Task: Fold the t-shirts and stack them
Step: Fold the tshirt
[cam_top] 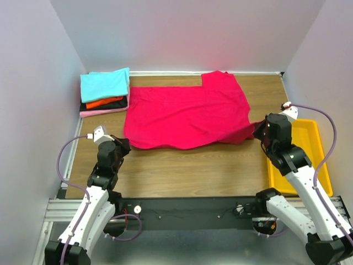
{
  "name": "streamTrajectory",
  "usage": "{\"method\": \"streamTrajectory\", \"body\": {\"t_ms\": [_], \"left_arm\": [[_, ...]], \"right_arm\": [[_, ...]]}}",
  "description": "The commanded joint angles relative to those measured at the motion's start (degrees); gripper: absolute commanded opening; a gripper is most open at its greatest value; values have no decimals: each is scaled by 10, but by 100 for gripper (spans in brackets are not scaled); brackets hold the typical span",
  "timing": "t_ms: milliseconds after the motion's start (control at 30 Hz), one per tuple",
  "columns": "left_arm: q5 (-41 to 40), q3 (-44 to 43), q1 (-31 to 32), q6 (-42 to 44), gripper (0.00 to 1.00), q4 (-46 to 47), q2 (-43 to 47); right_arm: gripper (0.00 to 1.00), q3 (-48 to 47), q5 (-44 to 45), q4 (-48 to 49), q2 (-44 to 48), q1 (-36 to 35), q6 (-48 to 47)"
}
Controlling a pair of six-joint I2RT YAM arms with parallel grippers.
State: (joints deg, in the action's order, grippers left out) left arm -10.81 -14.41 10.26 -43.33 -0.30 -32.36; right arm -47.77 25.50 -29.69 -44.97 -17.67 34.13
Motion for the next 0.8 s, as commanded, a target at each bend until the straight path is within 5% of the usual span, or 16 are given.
{"method": "streamTrajectory", "body": {"t_ms": [0, 233, 767], "left_arm": [[0, 3, 2, -19, 0, -19, 9], [-25, -9, 2, -14, 0, -15, -16], [-74, -81, -3, 20, 0, 67, -187]], "right_arm": [[0, 4, 38, -35, 41, 1, 11], [1, -13, 48, -38, 22, 0, 9], [1, -119, 92, 47, -230, 0, -9]]}}
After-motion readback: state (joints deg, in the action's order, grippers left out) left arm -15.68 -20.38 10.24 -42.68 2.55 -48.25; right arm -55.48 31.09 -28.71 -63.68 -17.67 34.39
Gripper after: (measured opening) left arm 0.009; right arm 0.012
